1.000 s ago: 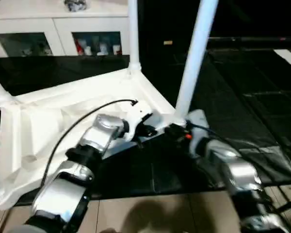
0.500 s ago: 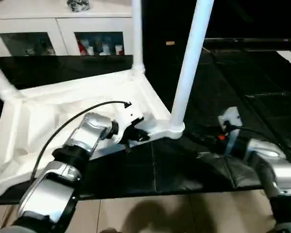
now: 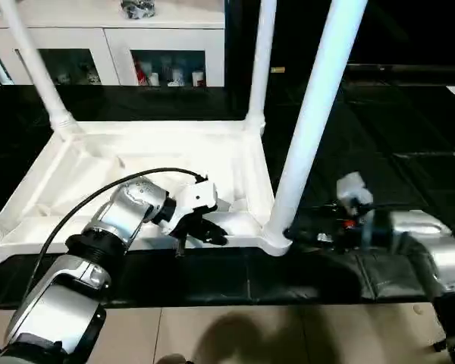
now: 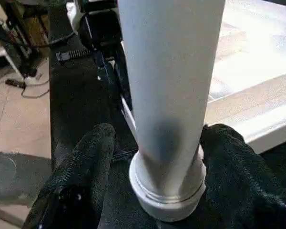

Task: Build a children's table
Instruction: Rotate leg to tighten

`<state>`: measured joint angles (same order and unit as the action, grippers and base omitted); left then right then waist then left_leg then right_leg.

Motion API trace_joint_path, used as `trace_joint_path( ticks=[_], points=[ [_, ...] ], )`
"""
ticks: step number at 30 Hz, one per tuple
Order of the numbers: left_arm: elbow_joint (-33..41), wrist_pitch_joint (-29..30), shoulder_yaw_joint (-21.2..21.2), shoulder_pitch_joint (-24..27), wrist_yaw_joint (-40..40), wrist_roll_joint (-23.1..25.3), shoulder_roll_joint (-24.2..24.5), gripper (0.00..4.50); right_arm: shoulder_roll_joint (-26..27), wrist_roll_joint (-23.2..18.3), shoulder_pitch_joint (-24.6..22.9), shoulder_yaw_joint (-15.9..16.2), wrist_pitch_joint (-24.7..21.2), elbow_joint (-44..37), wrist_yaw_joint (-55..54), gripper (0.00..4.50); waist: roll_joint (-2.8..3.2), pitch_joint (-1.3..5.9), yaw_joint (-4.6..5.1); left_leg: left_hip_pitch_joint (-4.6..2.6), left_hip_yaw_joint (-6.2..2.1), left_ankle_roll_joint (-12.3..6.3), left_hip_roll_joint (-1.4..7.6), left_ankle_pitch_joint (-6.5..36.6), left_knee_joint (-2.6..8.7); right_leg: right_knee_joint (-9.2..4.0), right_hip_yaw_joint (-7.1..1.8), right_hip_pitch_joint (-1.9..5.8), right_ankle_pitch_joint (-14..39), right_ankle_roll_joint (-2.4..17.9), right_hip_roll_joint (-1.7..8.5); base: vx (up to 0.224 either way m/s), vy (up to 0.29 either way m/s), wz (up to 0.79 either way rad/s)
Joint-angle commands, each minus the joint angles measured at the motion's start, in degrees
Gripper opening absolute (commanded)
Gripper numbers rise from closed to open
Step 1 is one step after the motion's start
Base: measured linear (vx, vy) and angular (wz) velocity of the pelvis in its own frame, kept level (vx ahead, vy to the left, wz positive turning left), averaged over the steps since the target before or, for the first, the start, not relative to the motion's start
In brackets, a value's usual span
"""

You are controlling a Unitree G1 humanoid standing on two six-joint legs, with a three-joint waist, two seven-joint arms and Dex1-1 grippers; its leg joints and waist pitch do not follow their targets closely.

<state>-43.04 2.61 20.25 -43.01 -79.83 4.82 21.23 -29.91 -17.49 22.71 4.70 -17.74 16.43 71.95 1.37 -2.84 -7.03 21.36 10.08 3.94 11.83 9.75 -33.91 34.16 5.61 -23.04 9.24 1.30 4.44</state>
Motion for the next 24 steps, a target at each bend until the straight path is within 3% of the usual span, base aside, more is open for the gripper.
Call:
trace_joint_path(
  ticks=[1, 7, 8, 10, 17, 24],
  points=[
    [0.7, -1.3, 1.6, -1.5, -1.6, 0.6, -0.4, 0.00, 0.4, 0.6, 1.1, 0.8, 1.2, 0.4, 1.2, 3.01, -0.63, 4.12, 0.21, -0.82, -0.19, -3.47, 1.57, 10.8, 3.46, -4.26, -2.75, 3.12, 16.4, 10.4, 4.06, 0.000, 0.000, 0.00],
    [0.7, -1.6, 1.7, -1.6, -1.9, 0.5, -0.5, 0.00, 0.6, 2.1, 2.9, 2.2, 2.0, 3.7, 0.8, 3.01, -0.58, 4.20, 0.10, -0.82, -0.16, -3.45, 1.61, 10.5, 3.41, -4.10, -2.79, 3.11, 15.0, 11.0, 4.02, 0.000, 0.000, 0.00],
    [0.7, -1.6, 1.7, -1.6, -1.9, 0.5, -0.6, 0.00, 0.5, 2.2, 2.9, 2.4, 2.0, 3.8, 1.1, 2.75, -0.64, 4.24, 0.02, -0.74, -0.19, -3.59, 1.61, 10.2, 3.41, -3.96, -2.79, 3.22, 14.5, 11.0, 4.04, 0.000, 0.000, 0.00],
    [0.7, -1.6, 1.6, -1.5, -1.9, 0.4, -0.6, 0.00, 0.5, 2.0, 3.1, 2.6, 2.0, 4.2, 1.5, 2.75, -0.57, 4.22, -0.03, -0.76, -0.16, -3.62, 1.57, 10.3, 3.38, -4.06, -2.77, 3.18, 14.8, 10.9, 4.05, 0.000, 0.000, 0.00],
    [0.4, -1.9, 1.7, -1.5, -1.8, 0.4, -0.5, 0.00, 1.4, 2.5, 4.3, 3.1, 3.1, 7.0, 1.5, 2.05, -0.56, 4.18, 0.02, -0.78, -0.17, -3.40, 1.54, 10.9, 3.41, -4.16, -2.70, 3.14, 15.8, 10.8, 3.99, 0.000, 0.000, 0.00],
    [0.2, -1.9, 1.5, -1.6, -1.6, 0.5, -0.5, 0.00, 1.8, 2.7, 4.8, 3.7, 3.4, 8.5, 2.2, 1.90, -0.67, 4.19, 0.14, -0.79, -0.17, -3.51, 1.56, 10.9, 3.41, -4.14, -2.71, 3.16, 16.0, 10.8, 4.00, 0.000, 0.000, 0.00]
  ],
)
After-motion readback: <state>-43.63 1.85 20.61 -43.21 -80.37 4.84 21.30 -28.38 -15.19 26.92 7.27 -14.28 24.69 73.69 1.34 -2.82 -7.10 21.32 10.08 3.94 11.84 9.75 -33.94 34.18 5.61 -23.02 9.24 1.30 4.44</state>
